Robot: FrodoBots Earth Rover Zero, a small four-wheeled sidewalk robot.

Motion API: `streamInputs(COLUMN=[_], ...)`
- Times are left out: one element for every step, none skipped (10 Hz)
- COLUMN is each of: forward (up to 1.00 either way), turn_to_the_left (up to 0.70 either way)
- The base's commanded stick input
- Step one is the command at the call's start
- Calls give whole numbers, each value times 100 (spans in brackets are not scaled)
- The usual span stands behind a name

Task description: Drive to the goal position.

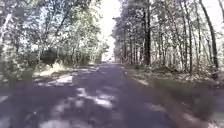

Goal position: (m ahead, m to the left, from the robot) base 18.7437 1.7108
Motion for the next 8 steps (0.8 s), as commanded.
streamInputs(forward=[45, 45, 45, 45, 45, 45, 45, 45], turn_to_the_left=[0, 0, 0, 0, 0, 0, 0, 0])
